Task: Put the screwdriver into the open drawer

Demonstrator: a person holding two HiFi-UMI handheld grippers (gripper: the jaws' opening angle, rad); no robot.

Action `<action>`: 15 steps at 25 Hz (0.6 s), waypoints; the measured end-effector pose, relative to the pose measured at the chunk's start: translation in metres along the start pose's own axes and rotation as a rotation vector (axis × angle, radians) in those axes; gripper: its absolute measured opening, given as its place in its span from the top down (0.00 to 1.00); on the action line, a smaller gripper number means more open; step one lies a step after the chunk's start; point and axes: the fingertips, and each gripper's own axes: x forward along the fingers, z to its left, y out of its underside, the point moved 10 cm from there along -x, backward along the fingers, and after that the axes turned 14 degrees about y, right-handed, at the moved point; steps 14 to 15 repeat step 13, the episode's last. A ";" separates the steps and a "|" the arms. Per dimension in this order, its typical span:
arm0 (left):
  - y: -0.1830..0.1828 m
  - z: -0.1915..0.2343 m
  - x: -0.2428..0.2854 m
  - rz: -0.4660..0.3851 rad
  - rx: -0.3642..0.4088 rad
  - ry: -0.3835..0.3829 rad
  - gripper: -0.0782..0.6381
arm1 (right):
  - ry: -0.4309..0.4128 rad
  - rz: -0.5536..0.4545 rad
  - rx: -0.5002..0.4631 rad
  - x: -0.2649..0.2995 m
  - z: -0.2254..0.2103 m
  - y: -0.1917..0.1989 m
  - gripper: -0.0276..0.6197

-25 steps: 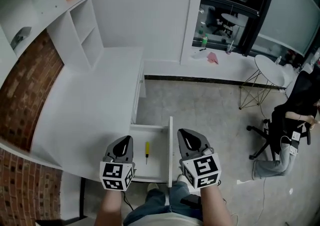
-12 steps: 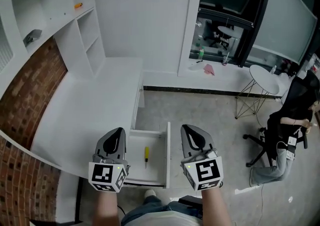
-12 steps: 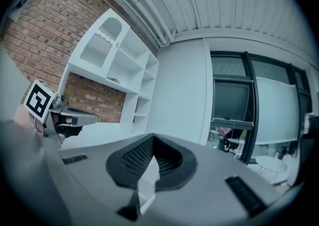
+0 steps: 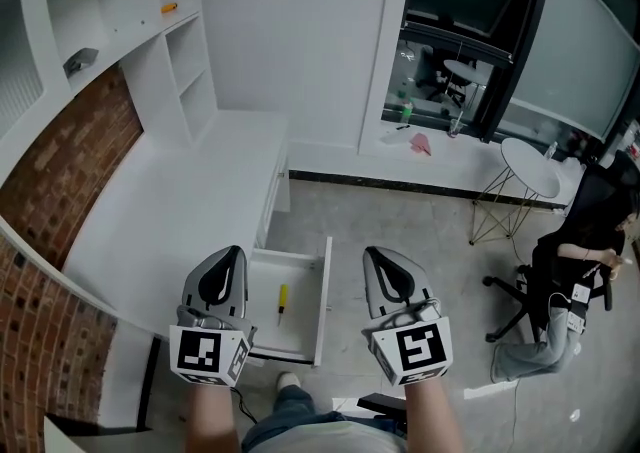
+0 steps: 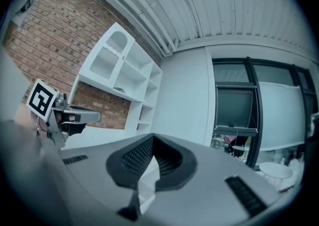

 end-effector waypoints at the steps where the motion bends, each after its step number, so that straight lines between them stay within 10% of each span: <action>1: -0.002 -0.004 -0.002 -0.002 0.009 -0.001 0.87 | -0.006 -0.007 0.001 -0.004 -0.001 -0.001 0.94; 15: -0.018 -0.038 -0.015 -0.014 0.052 -0.008 0.87 | -0.002 -0.047 0.016 -0.040 -0.019 -0.008 0.94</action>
